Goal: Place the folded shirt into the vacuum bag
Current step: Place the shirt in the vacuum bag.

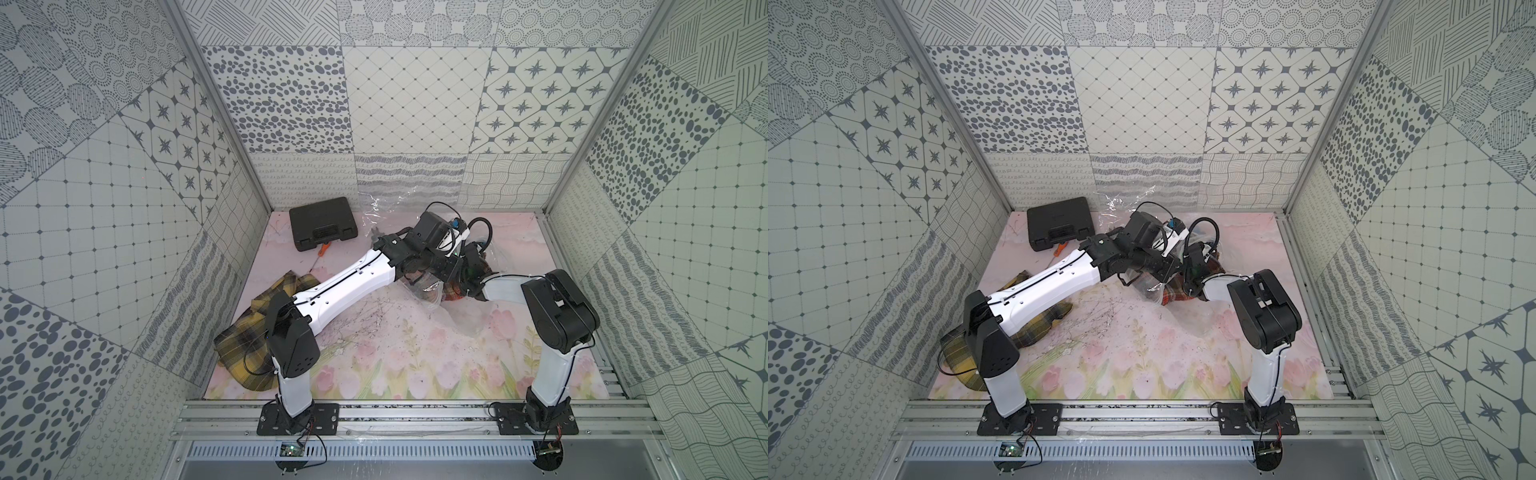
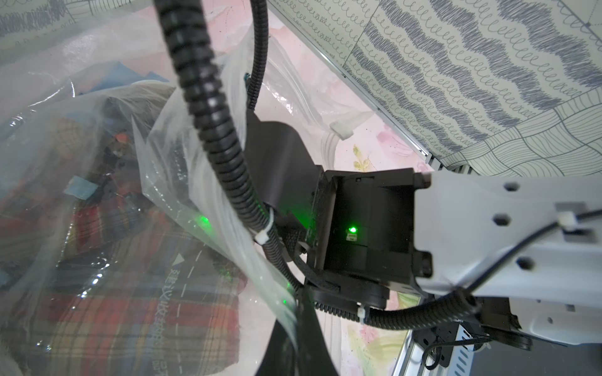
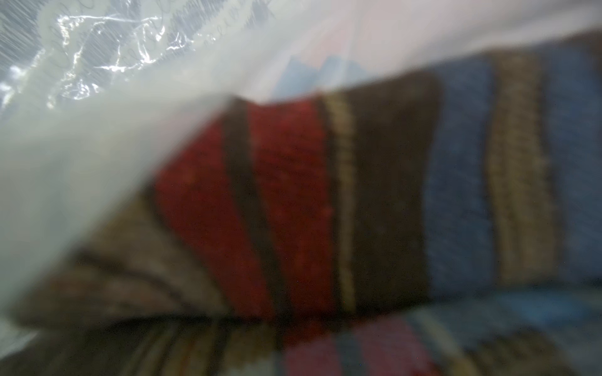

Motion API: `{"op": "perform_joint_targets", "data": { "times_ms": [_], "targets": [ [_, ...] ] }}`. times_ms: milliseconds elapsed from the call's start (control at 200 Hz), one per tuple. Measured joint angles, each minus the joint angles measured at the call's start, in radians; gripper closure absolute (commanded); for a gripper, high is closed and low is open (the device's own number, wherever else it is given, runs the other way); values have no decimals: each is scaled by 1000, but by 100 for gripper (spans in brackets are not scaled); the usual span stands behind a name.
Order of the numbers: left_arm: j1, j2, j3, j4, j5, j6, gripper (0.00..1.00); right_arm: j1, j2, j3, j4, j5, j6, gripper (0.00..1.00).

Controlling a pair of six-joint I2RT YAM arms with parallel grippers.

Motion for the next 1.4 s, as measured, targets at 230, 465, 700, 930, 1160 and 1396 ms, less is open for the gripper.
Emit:
{"op": "perform_joint_targets", "data": {
  "times_ms": [230,465,700,930,1160,1396],
  "targets": [
    [-4,-1,9,10,15,1,100,-17,-137,-19,-13,-4,-11,81],
    [-5,3,25,9,19,7,100,-53,-91,-8,31,-4,10,83],
    [-5,10,25,13,15,7,100,-54,10,61,31,38,108,59],
    [-5,6,-15,16,14,7,100,-54,70,93,1,28,137,48],
    [-13,-9,-84,27,25,7,100,-61,-84,-51,-48,-79,117,39],
    [-16,-10,-123,42,50,3,100,-61,-272,-189,-116,-236,87,35]
  ]
}}
